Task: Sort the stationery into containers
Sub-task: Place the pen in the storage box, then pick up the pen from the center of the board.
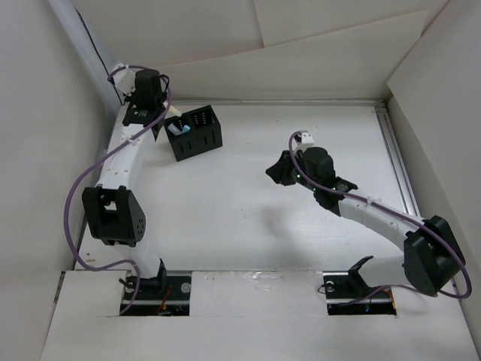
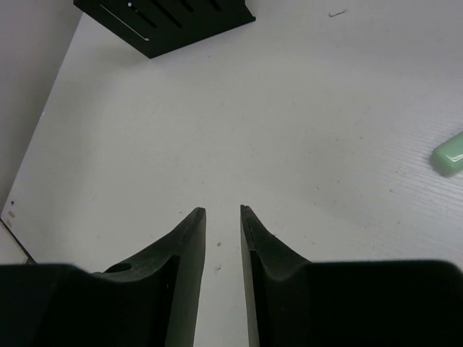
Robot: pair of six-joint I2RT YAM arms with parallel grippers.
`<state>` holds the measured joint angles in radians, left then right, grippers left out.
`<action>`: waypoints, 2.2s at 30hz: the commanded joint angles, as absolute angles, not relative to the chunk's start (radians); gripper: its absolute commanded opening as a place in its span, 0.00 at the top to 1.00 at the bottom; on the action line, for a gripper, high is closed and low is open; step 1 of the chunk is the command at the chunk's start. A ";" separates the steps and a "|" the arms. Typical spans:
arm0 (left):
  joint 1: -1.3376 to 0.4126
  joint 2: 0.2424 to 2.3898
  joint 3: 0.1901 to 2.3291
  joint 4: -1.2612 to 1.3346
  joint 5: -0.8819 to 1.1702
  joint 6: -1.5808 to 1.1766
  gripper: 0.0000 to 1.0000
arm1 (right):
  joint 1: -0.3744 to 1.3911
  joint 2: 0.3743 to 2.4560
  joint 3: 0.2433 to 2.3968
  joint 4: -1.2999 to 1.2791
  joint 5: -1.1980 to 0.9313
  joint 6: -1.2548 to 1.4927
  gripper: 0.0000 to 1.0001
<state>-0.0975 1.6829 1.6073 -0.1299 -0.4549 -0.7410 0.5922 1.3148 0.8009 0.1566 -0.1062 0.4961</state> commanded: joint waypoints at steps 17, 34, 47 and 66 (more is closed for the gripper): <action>-0.144 1.828 1.608 -0.003 -0.724 -0.560 1.00 | 0.537 1.304 0.776 0.193 -0.094 0.509 0.48; -0.205 1.890 1.531 0.075 -0.790 -0.540 0.95 | 0.485 1.414 0.793 0.157 0.170 0.567 0.25; -0.206 1.778 1.453 0.094 -0.756 -0.569 0.60 | 0.485 1.649 0.942 0.075 0.388 0.612 0.23; -0.227 1.384 1.129 0.236 -0.434 -0.822 0.53 | 0.476 1.908 1.169 -0.072 0.454 0.632 0.48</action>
